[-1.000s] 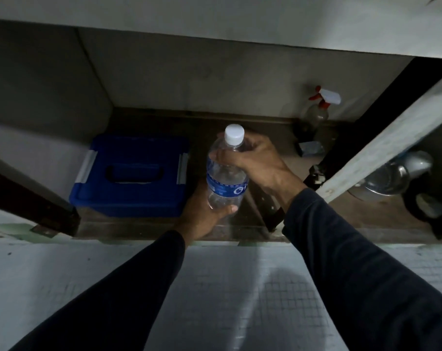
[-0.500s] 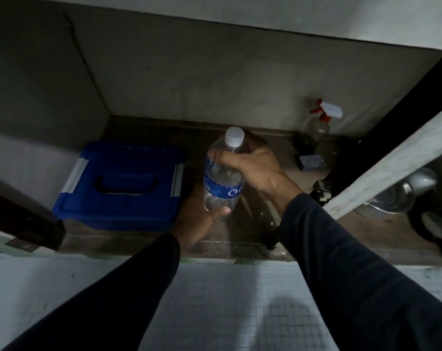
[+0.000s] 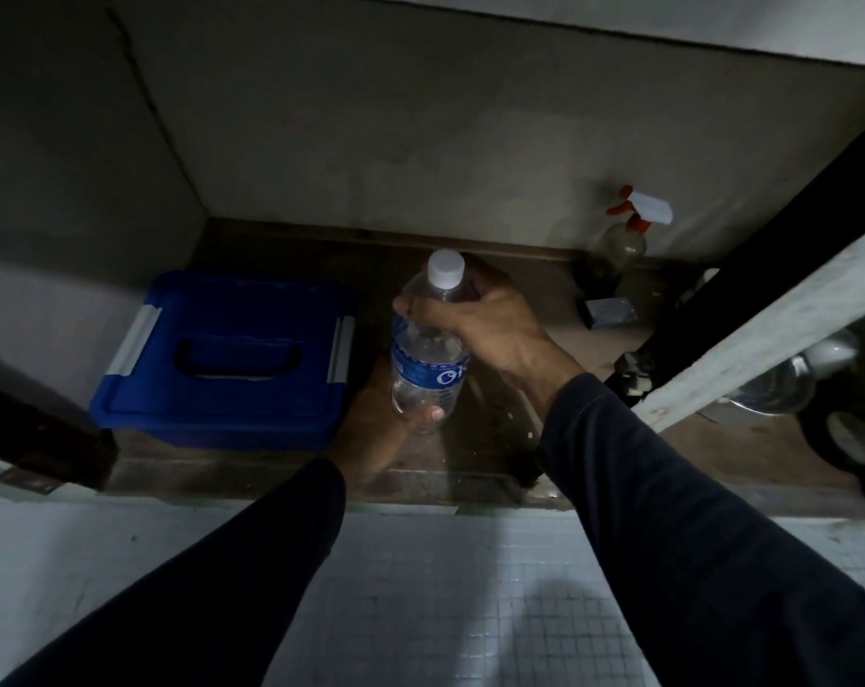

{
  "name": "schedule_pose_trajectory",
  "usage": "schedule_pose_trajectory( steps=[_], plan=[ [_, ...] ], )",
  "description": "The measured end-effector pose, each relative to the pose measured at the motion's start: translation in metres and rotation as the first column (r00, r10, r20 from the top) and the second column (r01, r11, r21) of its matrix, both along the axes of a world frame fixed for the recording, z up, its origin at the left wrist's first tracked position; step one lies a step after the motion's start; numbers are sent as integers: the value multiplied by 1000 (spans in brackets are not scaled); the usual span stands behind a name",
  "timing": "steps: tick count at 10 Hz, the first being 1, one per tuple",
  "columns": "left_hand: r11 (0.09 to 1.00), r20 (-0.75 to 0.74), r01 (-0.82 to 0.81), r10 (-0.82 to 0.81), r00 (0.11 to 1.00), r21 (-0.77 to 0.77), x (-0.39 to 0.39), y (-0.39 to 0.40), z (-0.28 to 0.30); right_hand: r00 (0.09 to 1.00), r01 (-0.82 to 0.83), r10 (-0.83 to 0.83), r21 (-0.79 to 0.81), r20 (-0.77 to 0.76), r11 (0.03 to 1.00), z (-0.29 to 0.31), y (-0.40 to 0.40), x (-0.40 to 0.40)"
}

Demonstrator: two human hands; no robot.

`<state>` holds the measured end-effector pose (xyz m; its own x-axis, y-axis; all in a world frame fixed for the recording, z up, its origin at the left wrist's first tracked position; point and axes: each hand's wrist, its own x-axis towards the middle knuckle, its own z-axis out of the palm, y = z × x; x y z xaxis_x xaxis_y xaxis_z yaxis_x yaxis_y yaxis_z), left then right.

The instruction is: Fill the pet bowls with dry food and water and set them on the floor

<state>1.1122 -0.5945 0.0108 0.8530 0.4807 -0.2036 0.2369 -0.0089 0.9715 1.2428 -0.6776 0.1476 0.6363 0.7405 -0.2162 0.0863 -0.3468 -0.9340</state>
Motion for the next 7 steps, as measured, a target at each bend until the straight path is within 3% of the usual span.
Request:
schedule_pose_trajectory(
  steps=[5, 6, 7],
  plan=[
    [998, -125, -41, 46, 991, 45, -14, 0, 40, 999, 24, -21, 69, -45, 997, 0, -26, -9],
    [998, -209, -66, 66, 976, 8, -30, 7, 63, 994, 106, -107, -13, -30, 994, -6, -40, -14],
    [990, -281, -24, 62, 958, 137, -44, 10, 78, 994, 108, -104, -150, 36, 983, -10, -54, -23]
  ],
)
